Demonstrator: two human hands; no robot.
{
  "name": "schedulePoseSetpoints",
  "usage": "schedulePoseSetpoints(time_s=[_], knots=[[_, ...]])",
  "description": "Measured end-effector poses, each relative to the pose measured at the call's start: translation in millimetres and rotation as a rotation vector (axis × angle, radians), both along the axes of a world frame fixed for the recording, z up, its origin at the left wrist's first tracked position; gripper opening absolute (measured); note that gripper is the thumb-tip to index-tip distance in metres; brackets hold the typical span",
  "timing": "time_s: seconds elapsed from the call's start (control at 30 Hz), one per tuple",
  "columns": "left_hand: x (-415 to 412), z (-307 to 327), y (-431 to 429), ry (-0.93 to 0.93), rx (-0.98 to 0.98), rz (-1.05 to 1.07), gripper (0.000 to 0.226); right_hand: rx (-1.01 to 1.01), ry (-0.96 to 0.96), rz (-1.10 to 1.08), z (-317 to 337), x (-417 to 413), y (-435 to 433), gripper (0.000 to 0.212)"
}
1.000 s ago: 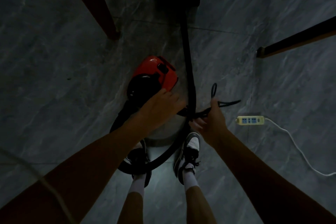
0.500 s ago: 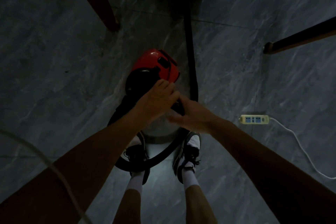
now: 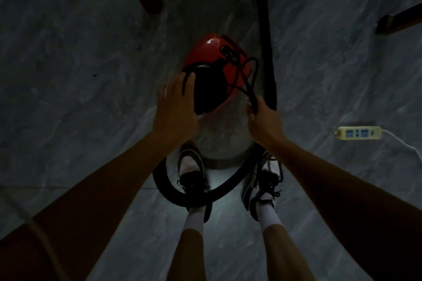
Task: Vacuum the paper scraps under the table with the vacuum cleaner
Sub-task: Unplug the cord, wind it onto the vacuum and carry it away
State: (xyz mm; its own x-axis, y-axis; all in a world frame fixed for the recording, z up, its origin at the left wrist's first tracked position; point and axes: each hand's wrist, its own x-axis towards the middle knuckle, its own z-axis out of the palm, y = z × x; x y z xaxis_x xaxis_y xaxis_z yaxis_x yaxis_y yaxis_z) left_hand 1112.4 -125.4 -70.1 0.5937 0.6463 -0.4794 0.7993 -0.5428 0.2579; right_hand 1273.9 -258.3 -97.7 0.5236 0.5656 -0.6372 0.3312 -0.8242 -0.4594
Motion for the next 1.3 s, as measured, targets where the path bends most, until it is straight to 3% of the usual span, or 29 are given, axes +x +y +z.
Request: schedulePoseSetpoints(time_s=[0.23, 0.33, 0.47, 0.7, 0.83, 0.9, 0.97, 1.03, 1.1, 1.23, 1.3], knots=[[-9.3, -27.5, -2.2, 0.003, -0.077, 0.110, 0.065, -0.143, -0.070, 0.205, -18.8, -9.4, -30.4, 0.033], [-2.8, -38.1, -1.0, -0.030, -0.127, 0.099, 0.063, -0.079, -0.163, 0.275, -17.0, -11.2, -19.3, 0.036], [2.9, -47.7, 2.1, -0.059, -0.180, 0.103, 0.066, 0.020, -0.261, 0.410, -13.0, -7.9, -6.0, 0.039], [18.5, -45.3, 4.4, -0.092, -0.108, 0.067, 0.084, -0.162, -0.185, 0.672, -22.5, 4.6, 6.4, 0.042], [41.0, -46.4, 7.8, -0.184, 0.160, -0.422, 0.086, -0.251, -0.221, 0.695, -23.0, 2.7, 21.4, 0.040], [43.3, -56.6, 9.5, -0.110, 0.203, -0.680, 0.070, -0.246, -0.255, 0.698, -19.1, 2.9, 26.4, 0.039], [38.4, -63.4, 16.2, -0.032, 0.308, -0.799, 0.054, -0.241, -0.318, 0.721, -18.9, 1.6, 33.4, 0.035], [34.8, -62.0, 22.5, 0.019, 0.369, -0.794, 0.050, -0.223, -0.355, 0.734, -22.1, -4.2, 43.0, 0.032], [32.7, -63.7, 22.9, -0.043, 0.331, -0.765, 0.052, -0.141, -0.345, 0.721, -26.0, -13.0, 48.5, 0.040], [13.9, -63.7, 19.4, -0.127, -0.029, -0.267, 0.062, -0.009, -0.356, 0.706, -30.3, -13.8, 45.8, 0.052], [5.0, -67.8, 19.3, -0.126, -0.042, -0.150, 0.062, -0.037, -0.380, 0.746, -32.6, -11.8, 43.5, 0.056]])
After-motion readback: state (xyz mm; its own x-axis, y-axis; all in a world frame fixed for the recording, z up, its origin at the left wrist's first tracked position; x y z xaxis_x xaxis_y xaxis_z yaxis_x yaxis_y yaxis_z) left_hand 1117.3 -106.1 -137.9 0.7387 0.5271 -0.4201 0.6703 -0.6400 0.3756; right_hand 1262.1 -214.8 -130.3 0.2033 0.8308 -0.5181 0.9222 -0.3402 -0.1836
